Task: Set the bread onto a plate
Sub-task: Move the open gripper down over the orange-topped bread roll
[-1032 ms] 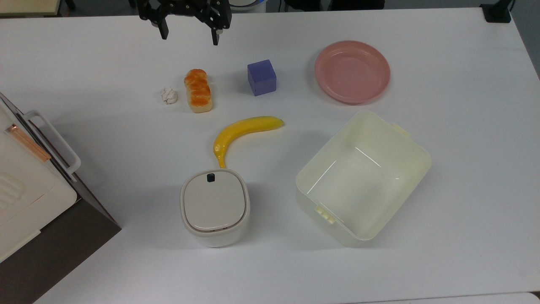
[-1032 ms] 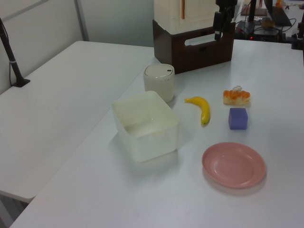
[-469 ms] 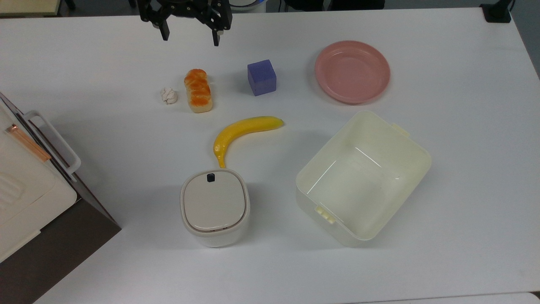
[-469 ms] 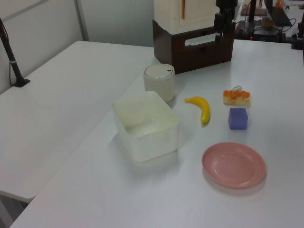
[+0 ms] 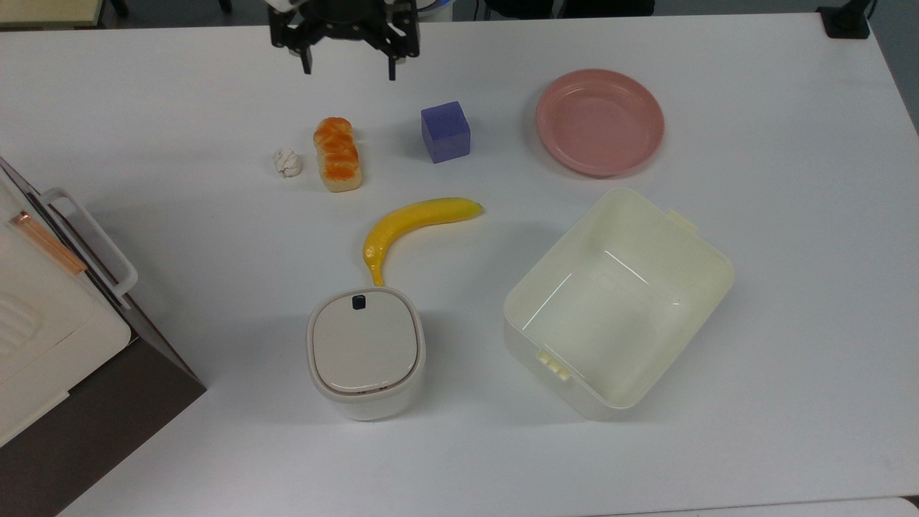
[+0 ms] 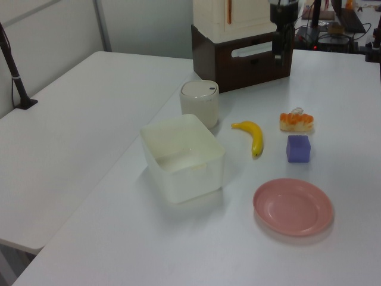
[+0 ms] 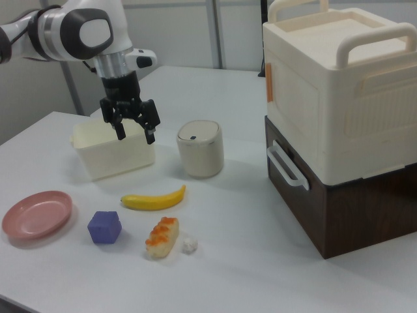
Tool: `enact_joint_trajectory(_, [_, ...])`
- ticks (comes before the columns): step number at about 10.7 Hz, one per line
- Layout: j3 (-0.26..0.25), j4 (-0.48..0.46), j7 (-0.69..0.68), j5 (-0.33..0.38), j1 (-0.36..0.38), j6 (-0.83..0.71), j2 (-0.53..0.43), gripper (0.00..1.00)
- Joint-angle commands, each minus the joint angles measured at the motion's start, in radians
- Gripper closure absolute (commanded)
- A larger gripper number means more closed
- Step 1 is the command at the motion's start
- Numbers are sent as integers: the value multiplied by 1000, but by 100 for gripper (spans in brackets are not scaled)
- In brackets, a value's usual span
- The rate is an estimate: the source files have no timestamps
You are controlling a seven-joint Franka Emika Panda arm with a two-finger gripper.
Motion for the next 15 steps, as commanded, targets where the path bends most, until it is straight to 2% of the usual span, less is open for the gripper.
enact_joint_trajectory(1, [-7,-29,-12,-26,21,-2,-14,0])
enact_joint_trajectory(4, [-6,-84,-25,-23,21,12,-20,0])
enact_joint_trajectory(6, [-6,-209,-35,-22,21,131,-29,0])
enact_joint_trajectory(11, [-1,-373,-44,-21,15,290,-24,0])
enact_joint_trajectory(14, [-1,-412,-45,-47,7,331,-7,0])
enact_joint_trajectory(15, [-1,-411,-45,-55,-1,346,32,0])
